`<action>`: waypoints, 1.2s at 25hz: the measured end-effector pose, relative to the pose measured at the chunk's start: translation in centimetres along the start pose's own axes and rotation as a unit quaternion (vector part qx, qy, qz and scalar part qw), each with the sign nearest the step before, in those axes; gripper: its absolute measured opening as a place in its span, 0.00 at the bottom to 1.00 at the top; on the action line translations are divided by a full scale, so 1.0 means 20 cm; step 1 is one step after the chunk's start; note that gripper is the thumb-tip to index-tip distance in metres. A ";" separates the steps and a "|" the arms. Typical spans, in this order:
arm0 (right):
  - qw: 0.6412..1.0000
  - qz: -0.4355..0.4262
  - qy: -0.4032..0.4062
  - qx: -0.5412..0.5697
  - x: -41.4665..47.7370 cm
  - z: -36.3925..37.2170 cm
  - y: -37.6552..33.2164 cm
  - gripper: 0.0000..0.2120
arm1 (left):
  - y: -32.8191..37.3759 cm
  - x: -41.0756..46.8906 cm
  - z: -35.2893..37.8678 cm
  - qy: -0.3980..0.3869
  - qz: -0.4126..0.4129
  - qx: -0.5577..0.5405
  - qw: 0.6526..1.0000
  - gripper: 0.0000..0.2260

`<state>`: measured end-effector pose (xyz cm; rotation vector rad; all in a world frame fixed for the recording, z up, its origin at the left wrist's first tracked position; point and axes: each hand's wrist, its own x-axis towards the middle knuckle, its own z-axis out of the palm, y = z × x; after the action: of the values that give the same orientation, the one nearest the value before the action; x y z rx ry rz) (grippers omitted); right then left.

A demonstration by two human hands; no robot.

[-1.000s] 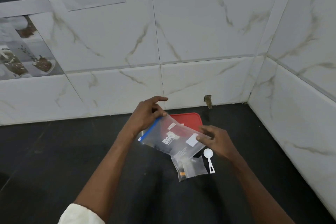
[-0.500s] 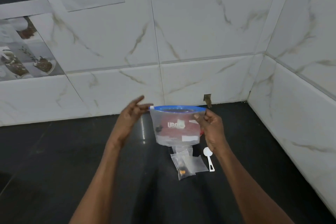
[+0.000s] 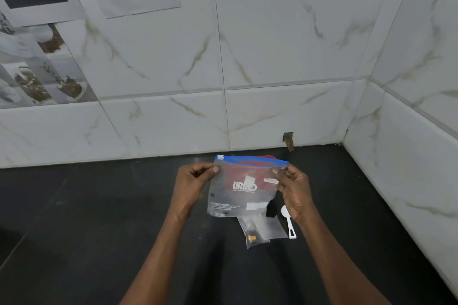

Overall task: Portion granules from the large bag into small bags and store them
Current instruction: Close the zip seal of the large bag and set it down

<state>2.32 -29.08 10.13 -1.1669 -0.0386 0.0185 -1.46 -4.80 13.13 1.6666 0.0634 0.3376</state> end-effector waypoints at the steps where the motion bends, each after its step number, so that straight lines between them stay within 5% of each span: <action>1: 1.000 -0.003 0.003 -0.006 0.00 0.00 -0.01 0.07 | 0.00 0.00 -0.01 0.003 -0.006 -0.010 1.000 0.05; 8: 0.991 0.001 -0.010 -0.137 0.03 -0.01 -0.06 0.06 | -0.08 0.02 -0.04 0.019 -0.050 0.018 0.998 0.05; 24: 0.981 0.032 0.040 -0.188 0.16 0.03 -0.06 0.03 | -0.19 0.10 0.00 0.049 -0.133 -0.097 0.985 0.06; 28: 0.946 0.020 0.099 -0.307 0.22 0.00 -0.03 0.06 | -0.22 0.12 0.05 0.028 -0.178 -0.063 0.982 0.10; 30: 0.886 -0.036 0.091 -0.454 0.22 0.03 -0.05 0.06 | -0.22 0.13 0.07 0.011 -0.182 -0.032 0.983 0.10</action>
<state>6.79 -28.81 11.29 -2.1044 0.0882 -0.1958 2.07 -5.02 9.27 1.5516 0.3651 0.0794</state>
